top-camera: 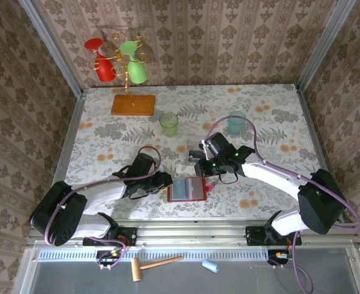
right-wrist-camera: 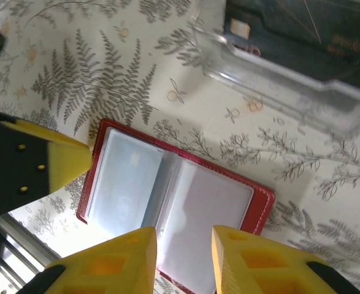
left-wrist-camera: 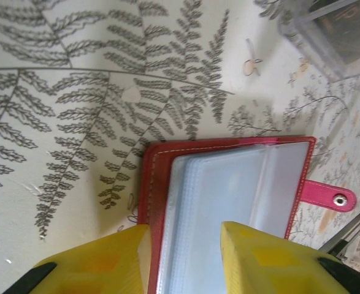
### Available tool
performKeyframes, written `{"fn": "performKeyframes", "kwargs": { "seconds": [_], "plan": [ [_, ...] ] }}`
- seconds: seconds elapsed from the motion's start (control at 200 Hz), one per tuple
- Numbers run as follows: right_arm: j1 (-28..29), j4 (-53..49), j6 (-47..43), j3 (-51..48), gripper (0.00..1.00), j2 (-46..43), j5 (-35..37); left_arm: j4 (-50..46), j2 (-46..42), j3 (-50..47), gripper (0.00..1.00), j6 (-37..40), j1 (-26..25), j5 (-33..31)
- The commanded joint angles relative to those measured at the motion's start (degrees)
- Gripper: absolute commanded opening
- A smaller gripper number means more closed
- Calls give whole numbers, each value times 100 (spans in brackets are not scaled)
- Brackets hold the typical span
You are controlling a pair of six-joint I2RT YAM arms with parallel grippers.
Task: Take the credit cards out of the card holder
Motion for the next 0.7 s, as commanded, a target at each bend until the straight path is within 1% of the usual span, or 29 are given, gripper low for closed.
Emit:
{"fn": "performKeyframes", "kwargs": {
  "seconds": [0.0,0.085,0.265,0.43,0.695],
  "plan": [
    [48,436,1048,-251,28,-123,-79,-114,-312,1,35,-64,76,-83],
    [78,588,1290,-336,27,-123,-193,-118,-475,-65,35,-72,124,-75],
    [116,660,1838,-357,20,-75,-345,-213,-522,-104,34,-12,193,57],
    [166,940,2135,-407,19,104,-685,-163,-330,-113,29,41,179,185],
    [305,1088,2260,-333,21,367,-790,-163,12,-87,16,194,187,292]
  ]
}}
